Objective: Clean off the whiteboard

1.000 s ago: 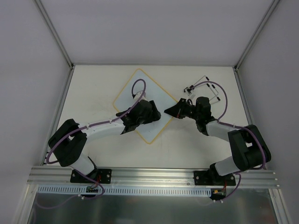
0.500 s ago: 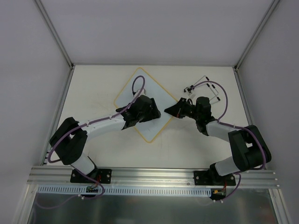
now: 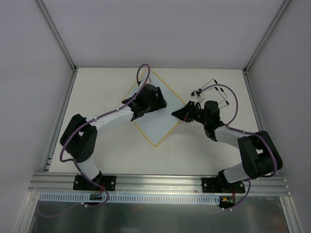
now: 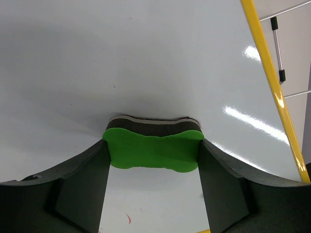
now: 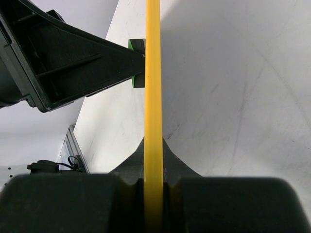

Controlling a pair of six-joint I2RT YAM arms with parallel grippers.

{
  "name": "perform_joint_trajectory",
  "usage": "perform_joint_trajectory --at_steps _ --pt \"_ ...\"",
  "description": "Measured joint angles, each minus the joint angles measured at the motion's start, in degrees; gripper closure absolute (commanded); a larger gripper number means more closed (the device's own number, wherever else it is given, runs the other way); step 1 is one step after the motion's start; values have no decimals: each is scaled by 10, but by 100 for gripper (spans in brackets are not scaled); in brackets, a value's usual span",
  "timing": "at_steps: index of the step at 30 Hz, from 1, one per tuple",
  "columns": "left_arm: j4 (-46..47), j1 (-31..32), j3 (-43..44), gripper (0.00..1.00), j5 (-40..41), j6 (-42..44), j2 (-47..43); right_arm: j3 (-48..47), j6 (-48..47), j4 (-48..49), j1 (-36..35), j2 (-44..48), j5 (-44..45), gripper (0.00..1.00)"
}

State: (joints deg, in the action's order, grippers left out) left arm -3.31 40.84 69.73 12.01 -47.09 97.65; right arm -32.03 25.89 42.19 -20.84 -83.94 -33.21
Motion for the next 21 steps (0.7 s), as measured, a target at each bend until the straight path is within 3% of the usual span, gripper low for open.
perform_joint_trajectory --at_steps 5,14,21 --pt "26 8 -34 100 -1 -5 -12 1 1 0 0 1 2 100" --pt "62 56 -176 100 -10 -40 -75 2 2 0 0 1 4 100" --pt "96 80 -224 100 -2 -69 -82 2 4 2 6 0 4 100"
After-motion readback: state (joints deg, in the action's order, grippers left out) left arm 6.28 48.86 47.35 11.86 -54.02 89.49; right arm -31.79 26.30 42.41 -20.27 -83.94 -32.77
